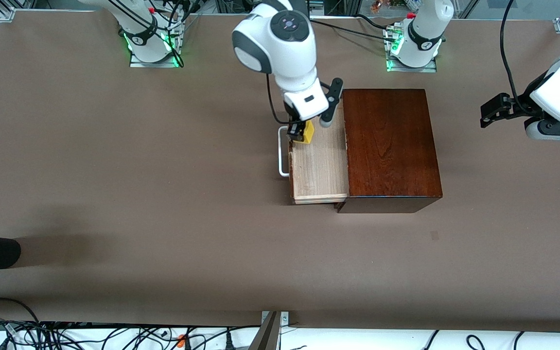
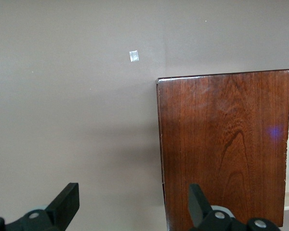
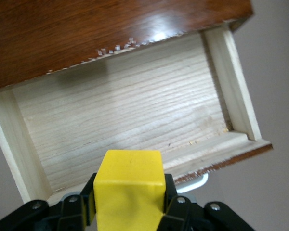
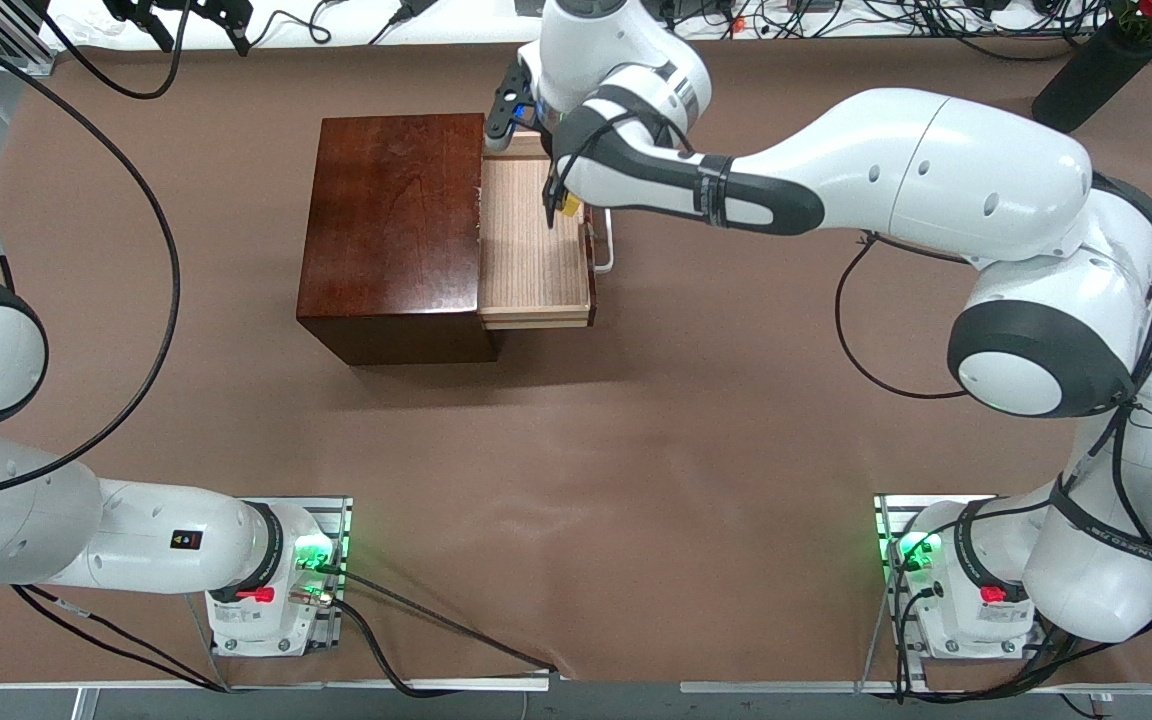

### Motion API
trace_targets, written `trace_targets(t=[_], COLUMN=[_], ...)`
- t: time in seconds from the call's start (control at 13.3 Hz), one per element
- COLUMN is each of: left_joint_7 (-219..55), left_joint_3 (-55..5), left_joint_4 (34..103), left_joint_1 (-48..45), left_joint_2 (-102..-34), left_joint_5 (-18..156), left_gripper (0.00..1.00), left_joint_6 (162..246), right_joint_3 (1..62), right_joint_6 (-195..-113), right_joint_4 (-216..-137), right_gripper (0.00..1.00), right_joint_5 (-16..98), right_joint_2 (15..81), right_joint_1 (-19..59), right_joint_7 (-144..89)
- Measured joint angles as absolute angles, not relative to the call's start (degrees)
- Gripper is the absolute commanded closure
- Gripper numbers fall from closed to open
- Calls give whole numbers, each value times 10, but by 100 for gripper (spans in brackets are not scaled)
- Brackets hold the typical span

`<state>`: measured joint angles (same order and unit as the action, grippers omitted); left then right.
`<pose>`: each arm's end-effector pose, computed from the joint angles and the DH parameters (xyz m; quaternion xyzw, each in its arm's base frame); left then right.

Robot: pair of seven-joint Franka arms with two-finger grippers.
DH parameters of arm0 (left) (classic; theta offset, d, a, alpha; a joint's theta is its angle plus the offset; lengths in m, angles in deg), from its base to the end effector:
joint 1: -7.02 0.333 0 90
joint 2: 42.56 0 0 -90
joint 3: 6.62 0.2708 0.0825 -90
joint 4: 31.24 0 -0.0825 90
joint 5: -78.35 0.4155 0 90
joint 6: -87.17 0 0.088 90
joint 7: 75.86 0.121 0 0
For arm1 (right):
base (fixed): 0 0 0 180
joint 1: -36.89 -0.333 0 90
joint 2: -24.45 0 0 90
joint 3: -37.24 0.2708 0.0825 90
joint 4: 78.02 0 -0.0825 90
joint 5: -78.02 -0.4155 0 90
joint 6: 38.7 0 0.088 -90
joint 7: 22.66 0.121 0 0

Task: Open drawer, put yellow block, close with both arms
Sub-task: 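Lower the cube into the drawer and open the right gripper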

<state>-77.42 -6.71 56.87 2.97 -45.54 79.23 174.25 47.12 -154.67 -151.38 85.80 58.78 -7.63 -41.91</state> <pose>0.5914 -0.0409 0.5469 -0.9991 0.0224 0.0346 0.0094 0.4619 0.5863 0.3601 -0.7941 -0.6028 -0.0776 0.0079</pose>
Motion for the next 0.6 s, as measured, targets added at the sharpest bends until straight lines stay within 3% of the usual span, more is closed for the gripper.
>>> trace_targets(t=[0.6], left_joint_7=[-774], left_joint_3=[-67], left_joint_4=[568], left_joint_1=[29], left_joint_2=[-455], left_joint_5=[792], left_gripper=[0], left_joint_6=[1742], right_joint_3=[471], right_joint_6=[-1575], right_joint_4=[-1513], right_gripper=[95], right_joint_5=[927], right_joint_2=[656], right_joint_1=[-119], right_joint_7=[-431])
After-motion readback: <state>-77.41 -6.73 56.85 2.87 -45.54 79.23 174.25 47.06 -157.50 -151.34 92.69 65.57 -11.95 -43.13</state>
